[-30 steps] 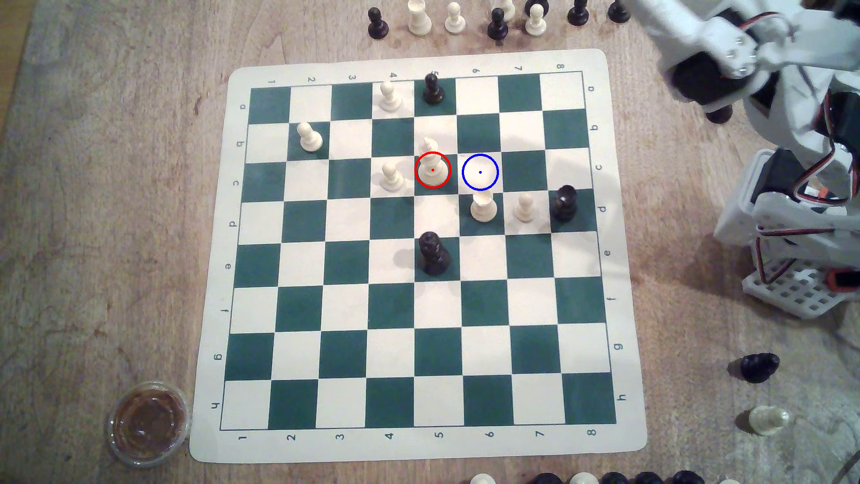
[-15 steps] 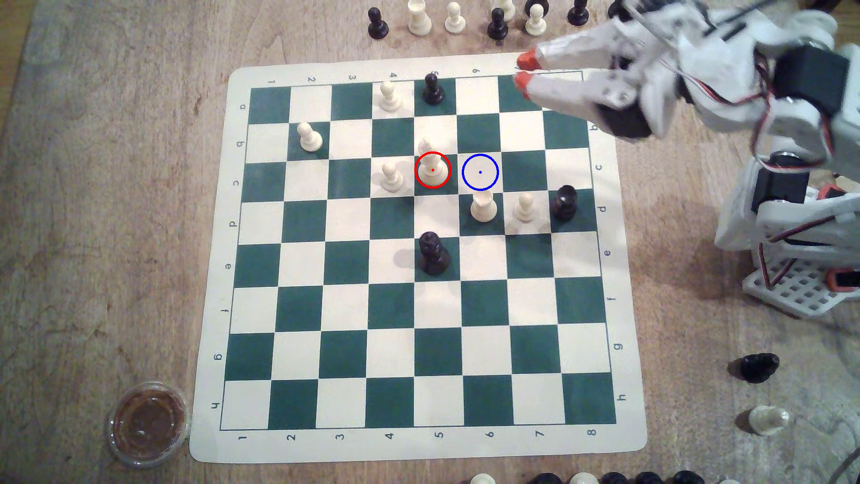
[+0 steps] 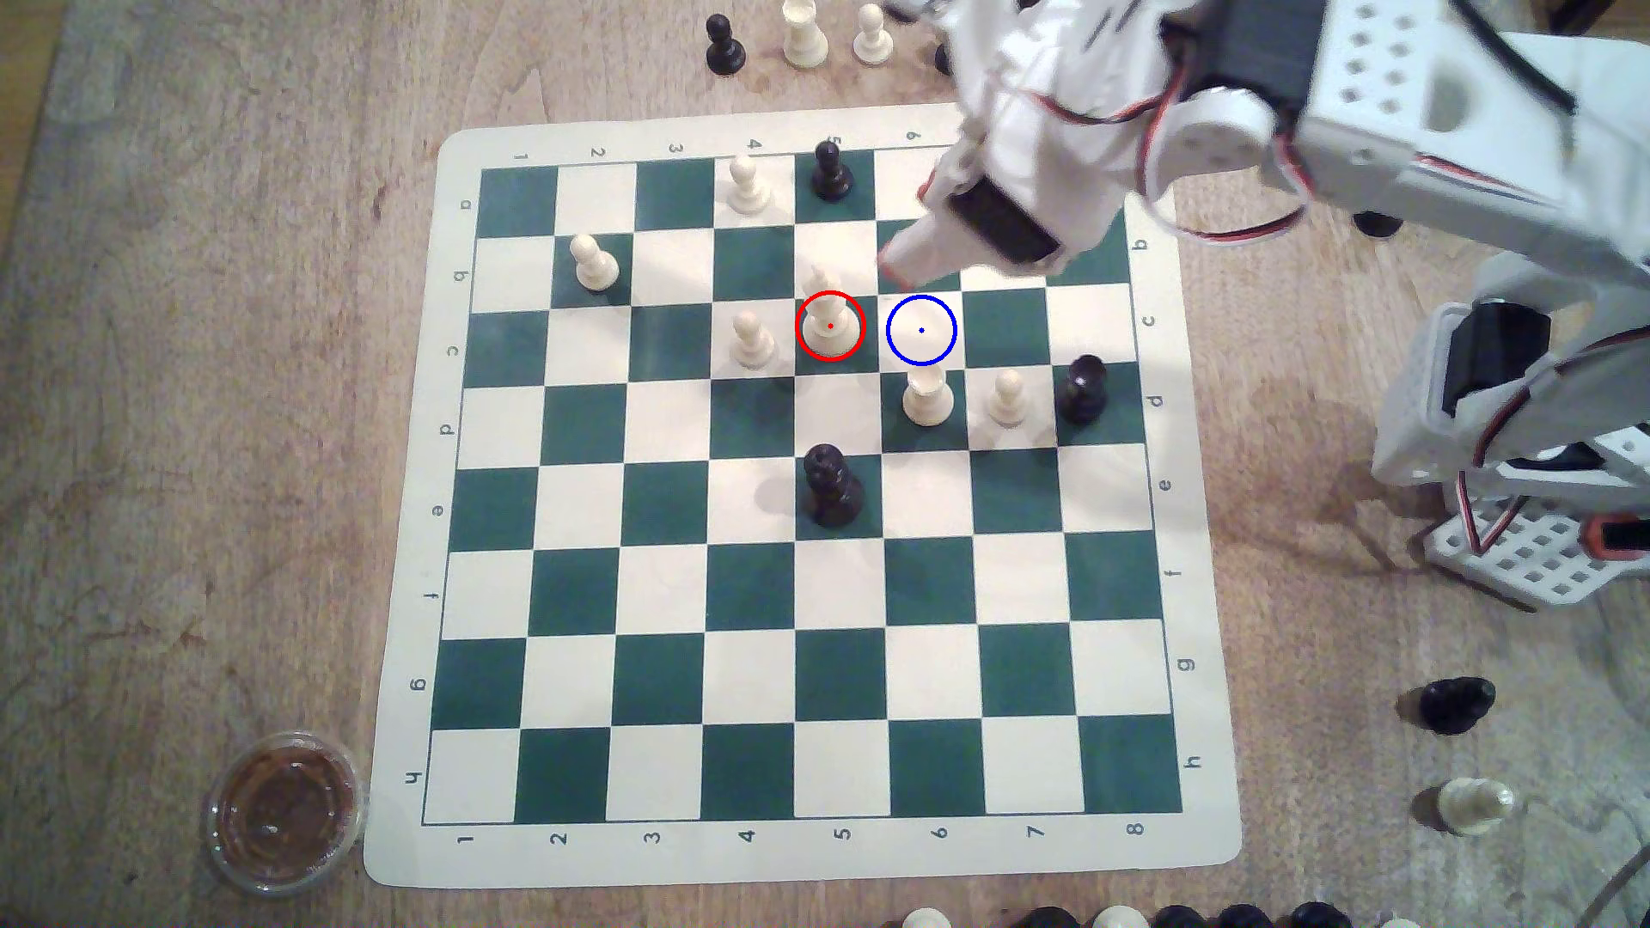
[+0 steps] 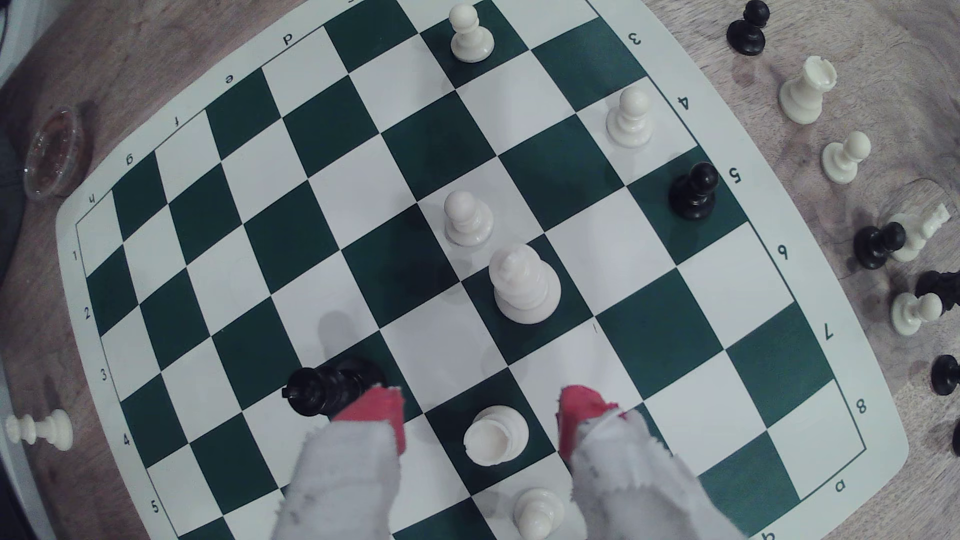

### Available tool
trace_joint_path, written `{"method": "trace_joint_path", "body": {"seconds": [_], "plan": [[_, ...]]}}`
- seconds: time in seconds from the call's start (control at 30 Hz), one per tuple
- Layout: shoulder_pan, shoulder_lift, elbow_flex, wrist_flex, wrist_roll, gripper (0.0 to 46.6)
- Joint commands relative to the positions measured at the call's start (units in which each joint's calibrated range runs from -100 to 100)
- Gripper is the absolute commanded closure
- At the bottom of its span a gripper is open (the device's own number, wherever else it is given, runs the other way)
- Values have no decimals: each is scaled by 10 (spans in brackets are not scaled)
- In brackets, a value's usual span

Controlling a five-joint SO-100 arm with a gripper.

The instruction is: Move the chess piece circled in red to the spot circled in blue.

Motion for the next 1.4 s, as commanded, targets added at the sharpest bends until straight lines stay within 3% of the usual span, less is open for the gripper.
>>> {"method": "trace_joint_path", "body": {"seconds": [0.0,0.2,0.43,0.77,1.37], "plan": [[8,42,-58,-23,-1,279],[-3,91,-41,-29,3,325],[-7,132,-26,-86,-8,303],[-2,178,40,-143,13,301],[-3,178,63,-227,13,291]]}}
